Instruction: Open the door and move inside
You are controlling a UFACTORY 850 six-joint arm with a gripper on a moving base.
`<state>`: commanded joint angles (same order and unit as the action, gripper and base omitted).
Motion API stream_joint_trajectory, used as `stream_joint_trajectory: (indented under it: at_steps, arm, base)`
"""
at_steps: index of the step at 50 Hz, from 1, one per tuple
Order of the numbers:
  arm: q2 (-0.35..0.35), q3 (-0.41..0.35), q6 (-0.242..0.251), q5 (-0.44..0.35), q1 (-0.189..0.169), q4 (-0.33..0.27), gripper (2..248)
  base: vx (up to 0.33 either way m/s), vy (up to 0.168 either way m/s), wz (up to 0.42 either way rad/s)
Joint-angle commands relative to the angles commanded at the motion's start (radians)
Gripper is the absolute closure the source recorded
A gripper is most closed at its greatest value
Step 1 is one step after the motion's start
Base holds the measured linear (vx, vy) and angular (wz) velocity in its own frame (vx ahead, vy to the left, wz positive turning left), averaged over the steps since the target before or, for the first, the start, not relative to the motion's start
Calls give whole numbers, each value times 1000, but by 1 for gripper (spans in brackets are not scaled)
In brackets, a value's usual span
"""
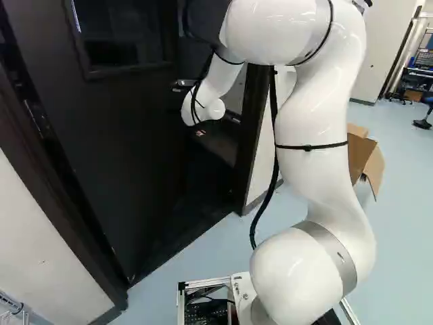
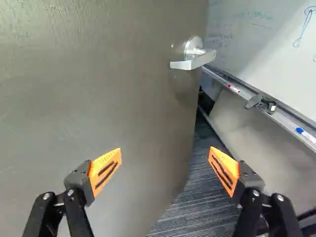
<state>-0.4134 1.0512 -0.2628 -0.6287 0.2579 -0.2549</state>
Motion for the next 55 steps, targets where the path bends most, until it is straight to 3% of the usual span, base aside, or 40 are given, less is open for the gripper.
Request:
stream_joint_trajectory:
  at_steps: [27,55]
  arm:
    - [122,-148,0,0,-42,42,3]
    - [246,-289,0,5,-94,45,3]
  base:
    - [0,0,0]
    - [0,0,0]
